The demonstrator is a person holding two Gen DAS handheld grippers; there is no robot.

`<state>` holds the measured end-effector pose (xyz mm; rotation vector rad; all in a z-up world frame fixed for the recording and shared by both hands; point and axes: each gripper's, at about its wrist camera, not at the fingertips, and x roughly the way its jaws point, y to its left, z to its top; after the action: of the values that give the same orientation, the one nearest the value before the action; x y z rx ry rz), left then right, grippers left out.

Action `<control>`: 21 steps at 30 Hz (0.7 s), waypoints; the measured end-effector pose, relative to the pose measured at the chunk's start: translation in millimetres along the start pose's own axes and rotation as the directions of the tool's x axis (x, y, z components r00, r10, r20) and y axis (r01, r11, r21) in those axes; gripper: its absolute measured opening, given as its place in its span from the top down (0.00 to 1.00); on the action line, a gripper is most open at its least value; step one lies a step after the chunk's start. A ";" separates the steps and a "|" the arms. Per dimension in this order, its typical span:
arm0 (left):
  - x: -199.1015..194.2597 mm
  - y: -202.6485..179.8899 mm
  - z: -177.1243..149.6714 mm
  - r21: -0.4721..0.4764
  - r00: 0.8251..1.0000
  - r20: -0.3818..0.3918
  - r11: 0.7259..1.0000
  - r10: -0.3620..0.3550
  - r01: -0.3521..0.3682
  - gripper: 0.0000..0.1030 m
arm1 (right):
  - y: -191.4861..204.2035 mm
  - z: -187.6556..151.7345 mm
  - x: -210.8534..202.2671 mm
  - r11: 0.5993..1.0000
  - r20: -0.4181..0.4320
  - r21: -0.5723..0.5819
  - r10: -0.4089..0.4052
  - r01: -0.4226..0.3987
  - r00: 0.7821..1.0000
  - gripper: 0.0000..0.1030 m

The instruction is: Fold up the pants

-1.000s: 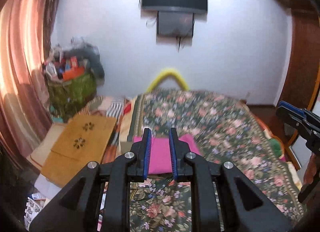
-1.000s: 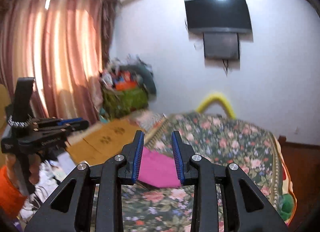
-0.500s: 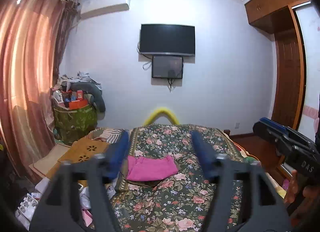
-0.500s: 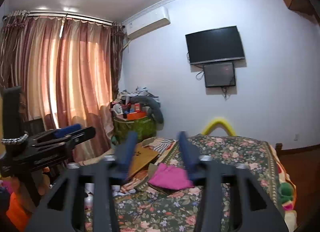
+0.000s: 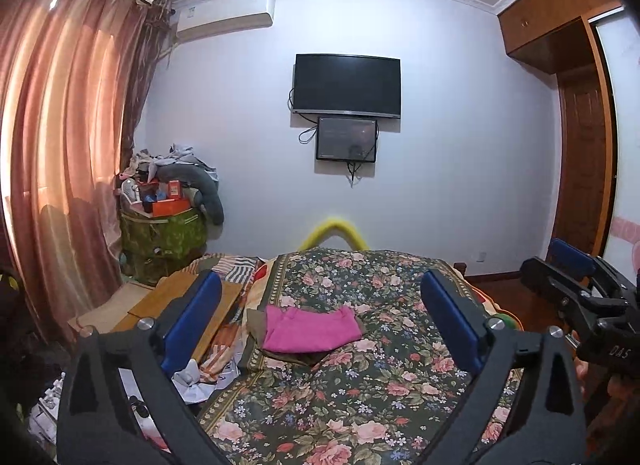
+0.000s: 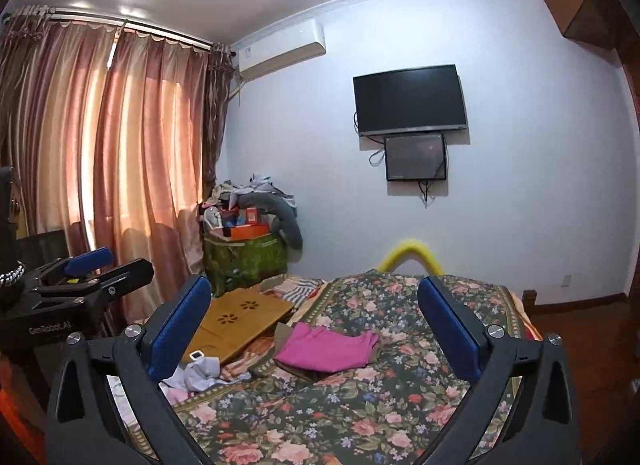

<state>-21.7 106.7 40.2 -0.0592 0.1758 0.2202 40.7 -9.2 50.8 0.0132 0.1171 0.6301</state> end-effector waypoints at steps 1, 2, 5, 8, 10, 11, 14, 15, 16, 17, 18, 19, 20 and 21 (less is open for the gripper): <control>-0.6 1.6 -0.7 -0.001 1.000 0.002 1.000 -0.005 0.005 0.02 | 0.3 0.0 -0.7 1.000 0.000 0.002 0.002 -0.002 1.000 0.00; -0.5 1.2 -0.8 0.001 1.000 0.001 1.000 -0.006 0.006 0.01 | 1.8 -0.8 -3.5 1.000 0.000 0.001 0.003 -0.003 1.000 0.00; -1.4 -1.2 -2.3 0.014 1.000 0.005 1.000 0.004 -0.004 0.00 | 1.6 -3.0 -5.4 1.000 0.000 -0.006 0.000 0.000 1.000 0.00; -1.5 -3.8 -3.9 0.017 1.000 0.005 1.000 0.005 -0.005 0.00 | 1.9 -5.8 -5.1 1.000 -0.008 -0.009 -0.002 0.002 1.000 0.00; -0.9 -4.1 -3.9 0.017 1.000 0.002 1.000 0.004 -0.004 0.00 | 1.4 -7.0 -4.5 1.000 -0.016 -0.005 -0.001 0.001 1.000 0.00; -0.7 -4.5 -4.3 0.018 1.000 0.002 1.000 0.004 -0.004 0.00 | 1.7 -8.1 -5.0 1.000 -0.018 -0.004 -0.001 0.001 1.000 0.00; 1.1 -6.5 -5.8 0.026 1.000 -0.001 1.000 0.011 -0.011 0.00 | 1.3 -9.8 -5.5 1.000 -0.021 -0.001 -0.005 0.005 1.000 0.00; 1.7 -6.6 -6.1 0.027 1.000 -0.003 1.000 0.010 -0.010 0.00 | 1.3 -10.5 -5.5 1.000 -0.023 -0.001 -0.008 0.008 1.000 0.00; 2.7 -6.2 -6.5 0.027 1.000 -0.007 1.000 0.007 -0.006 0.00 | 0.6 -11.0 -6.0 1.000 -0.026 -0.001 -0.010 0.009 1.000 0.00; 3.6 -6.2 -6.8 0.026 1.000 -0.010 1.000 0.004 -0.003 0.00 | 0.2 -11.1 -6.0 1.000 -0.030 0.000 -0.011 0.011 1.000 0.00; 4.6 -6.1 -6.8 0.026 1.000 -0.012 1.000 0.003 -0.002 0.00 | 0.1 -11.1 -5.9 1.000 -0.033 0.003 -0.009 0.010 0.999 0.00; 5.1 -6.1 -7.2 0.025 1.000 -0.013 1.000 0.003 -0.003 0.00 | -0.5 -11.2 -6.2 1.000 -0.038 0.006 -0.007 0.007 0.999 0.00; 5.7 -6.0 -7.5 0.025 1.000 -0.014 1.000 0.004 -0.004 0.00 | -0.5 -11.0 -5.9 1.000 -0.041 0.008 -0.005 0.005 0.999 0.00; 6.4 -5.7 -7.7 0.023 1.000 -0.016 1.000 0.004 -0.003 0.00 | -1.1 -11.6 -6.4 1.000 -0.043 0.011 -0.004 0.004 0.999 0.00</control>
<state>-15.5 101.8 31.7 -0.0380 0.1947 0.2211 34.9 -14.1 40.0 0.0102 0.1622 0.6257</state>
